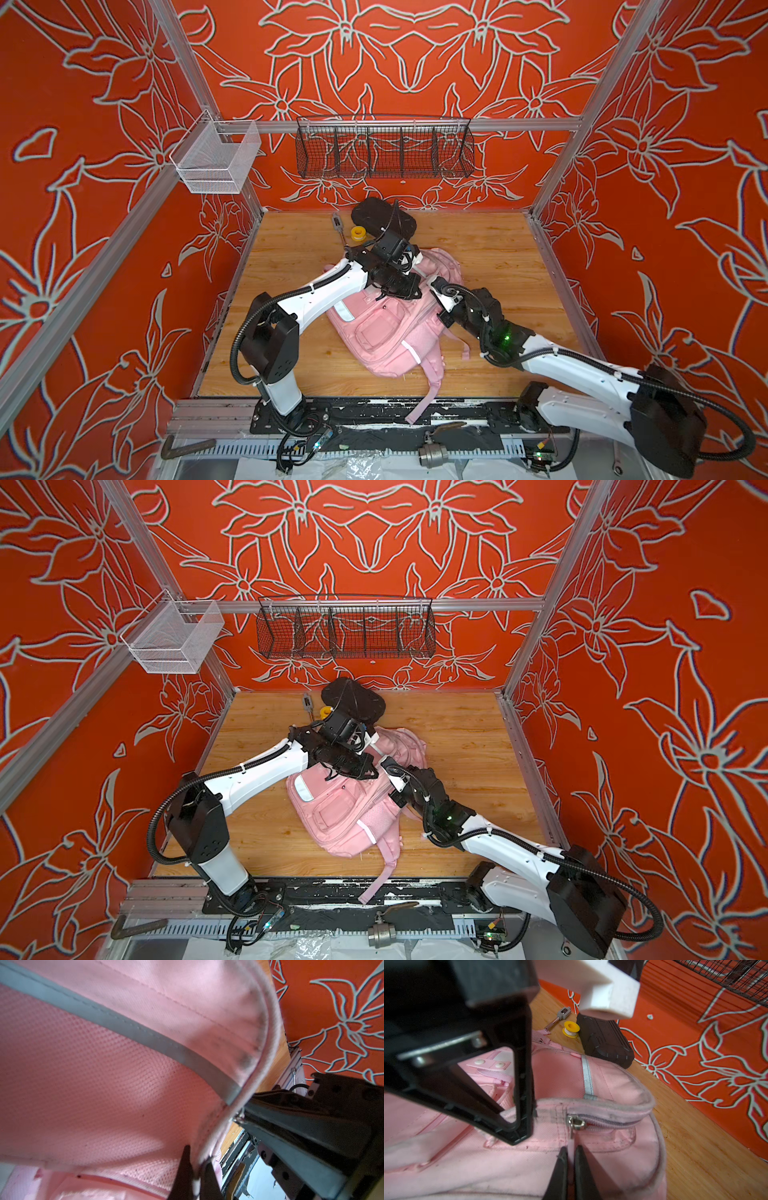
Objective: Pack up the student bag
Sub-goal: 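Pull the zipper along the pocket with the right gripper while the left holds it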
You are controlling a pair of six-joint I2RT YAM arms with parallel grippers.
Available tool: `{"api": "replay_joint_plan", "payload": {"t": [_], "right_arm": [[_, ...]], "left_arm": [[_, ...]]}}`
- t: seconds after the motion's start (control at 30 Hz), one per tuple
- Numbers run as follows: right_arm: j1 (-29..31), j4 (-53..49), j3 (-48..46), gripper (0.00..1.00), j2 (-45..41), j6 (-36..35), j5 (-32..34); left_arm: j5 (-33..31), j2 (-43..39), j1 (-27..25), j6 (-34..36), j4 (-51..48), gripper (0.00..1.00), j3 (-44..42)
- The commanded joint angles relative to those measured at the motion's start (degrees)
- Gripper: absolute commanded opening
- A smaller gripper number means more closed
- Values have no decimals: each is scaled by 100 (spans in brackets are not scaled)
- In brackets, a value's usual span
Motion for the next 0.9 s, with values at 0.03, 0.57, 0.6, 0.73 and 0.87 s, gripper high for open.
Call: {"api": "replay_joint_plan", "payload": {"t": [0.03, 0.57, 0.6, 0.73, 0.87], "right_arm": [[-123, -82, 113, 3, -25, 160, -64], [-1279, -1362, 610, 0, -16, 1162, -332], [-1325, -1452, 682, 0, -2, 1175, -381], [-1345, -1807, 742, 0, -243, 1117, -318], [-1335, -2357, 686, 0, -721, 1090, -6]], "left_arm": [[586, -129, -95, -48, -126, 0, 250], [-214, -275, -95, 1245, -1934, 0, 357], [-278, -242, -116, 1385, -1968, 0, 445], [-664, 99, -392, 2257, -2187, 0, 1172], [-854, 581, -707, 3105, -2374, 0, 1909]]}}
